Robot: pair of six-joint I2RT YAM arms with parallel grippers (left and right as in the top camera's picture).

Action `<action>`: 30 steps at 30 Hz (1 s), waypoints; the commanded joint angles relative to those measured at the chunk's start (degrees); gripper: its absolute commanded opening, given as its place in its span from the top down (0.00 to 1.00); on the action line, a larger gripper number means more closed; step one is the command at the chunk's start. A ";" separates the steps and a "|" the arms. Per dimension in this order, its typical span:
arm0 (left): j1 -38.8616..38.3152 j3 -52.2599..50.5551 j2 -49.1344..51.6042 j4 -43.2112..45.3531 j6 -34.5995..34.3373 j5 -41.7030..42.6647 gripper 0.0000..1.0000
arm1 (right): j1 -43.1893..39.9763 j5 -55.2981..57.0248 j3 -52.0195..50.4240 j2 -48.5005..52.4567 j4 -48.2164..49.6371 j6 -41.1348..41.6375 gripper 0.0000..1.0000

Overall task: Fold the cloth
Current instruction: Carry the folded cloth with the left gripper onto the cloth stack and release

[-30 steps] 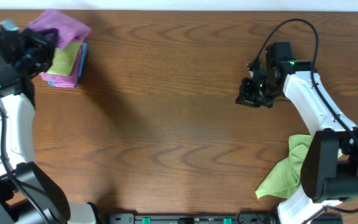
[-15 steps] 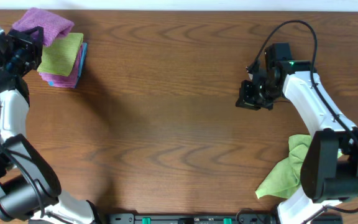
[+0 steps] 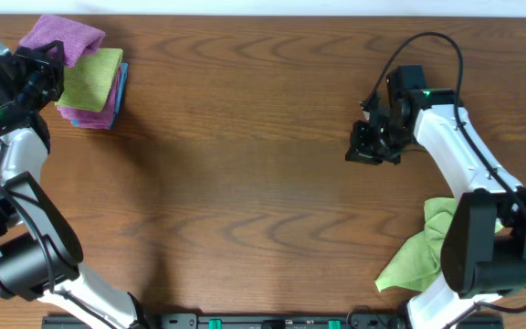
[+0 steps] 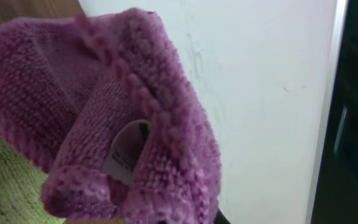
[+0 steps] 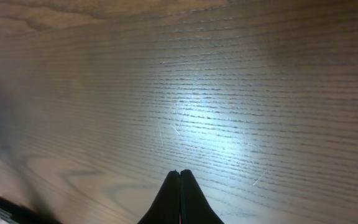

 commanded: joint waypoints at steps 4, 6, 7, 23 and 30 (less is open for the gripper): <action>0.09 0.35 4.44 4.15 -5.42 0.07 0.94 | 1.90 -0.04 1.01 -0.96 -0.04 -1.01 0.99; -0.09 0.35 5.99 7.52 -7.74 1.36 0.94 | 2.36 -0.02 1.01 -0.96 0.00 -1.01 0.98; -0.26 0.37 6.78 9.31 -9.03 2.16 0.94 | 2.56 -0.02 1.01 -0.96 0.04 -1.01 0.99; -0.72 0.35 8.72 0.20 -8.46 6.62 0.46 | 4.68 -0.04 1.01 -0.96 1.03 -0.33 0.98; -0.70 0.35 8.72 -0.50 -7.85 10.36 0.04 | 5.95 -0.04 1.01 -0.96 1.03 -0.31 0.98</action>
